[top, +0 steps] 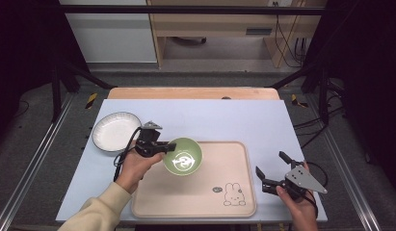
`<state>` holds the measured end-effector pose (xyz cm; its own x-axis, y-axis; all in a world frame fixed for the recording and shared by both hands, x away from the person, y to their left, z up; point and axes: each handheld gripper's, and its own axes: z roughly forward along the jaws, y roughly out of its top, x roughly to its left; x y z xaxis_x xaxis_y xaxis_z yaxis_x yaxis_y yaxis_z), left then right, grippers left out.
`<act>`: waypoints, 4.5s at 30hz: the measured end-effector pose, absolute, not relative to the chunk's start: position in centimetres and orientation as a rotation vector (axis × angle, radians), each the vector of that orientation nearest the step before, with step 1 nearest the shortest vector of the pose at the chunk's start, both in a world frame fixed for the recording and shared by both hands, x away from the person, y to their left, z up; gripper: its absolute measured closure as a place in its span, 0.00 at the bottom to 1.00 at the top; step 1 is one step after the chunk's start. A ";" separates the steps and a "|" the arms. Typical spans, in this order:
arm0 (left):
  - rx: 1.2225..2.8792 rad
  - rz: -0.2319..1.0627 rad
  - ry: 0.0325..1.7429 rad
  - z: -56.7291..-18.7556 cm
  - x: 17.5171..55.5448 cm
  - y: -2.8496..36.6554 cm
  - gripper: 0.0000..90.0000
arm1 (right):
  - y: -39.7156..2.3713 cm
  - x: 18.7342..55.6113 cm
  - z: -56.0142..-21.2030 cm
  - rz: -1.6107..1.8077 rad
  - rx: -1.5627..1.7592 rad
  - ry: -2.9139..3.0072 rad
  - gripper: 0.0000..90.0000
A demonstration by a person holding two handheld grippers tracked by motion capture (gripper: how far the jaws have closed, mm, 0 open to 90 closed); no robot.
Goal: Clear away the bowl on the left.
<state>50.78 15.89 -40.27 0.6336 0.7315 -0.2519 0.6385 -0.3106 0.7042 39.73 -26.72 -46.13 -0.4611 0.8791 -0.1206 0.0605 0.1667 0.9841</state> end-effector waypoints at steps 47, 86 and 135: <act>2.101 0.017 1.041 -43.8 49.8 14.0 0.91 | -26.7 39.8 -46.2 1.385 0.900 1.702 0.07; 2.055 -0.053 1.071 -44.9 50.6 13.8 0.90 | -26.8 39.6 -45.9 1.428 0.895 1.672 0.06; 2.092 0.261 0.960 -43.2 49.1 13.2 0.48 | -26.5 39.7 -46.1 1.418 0.889 1.696 0.06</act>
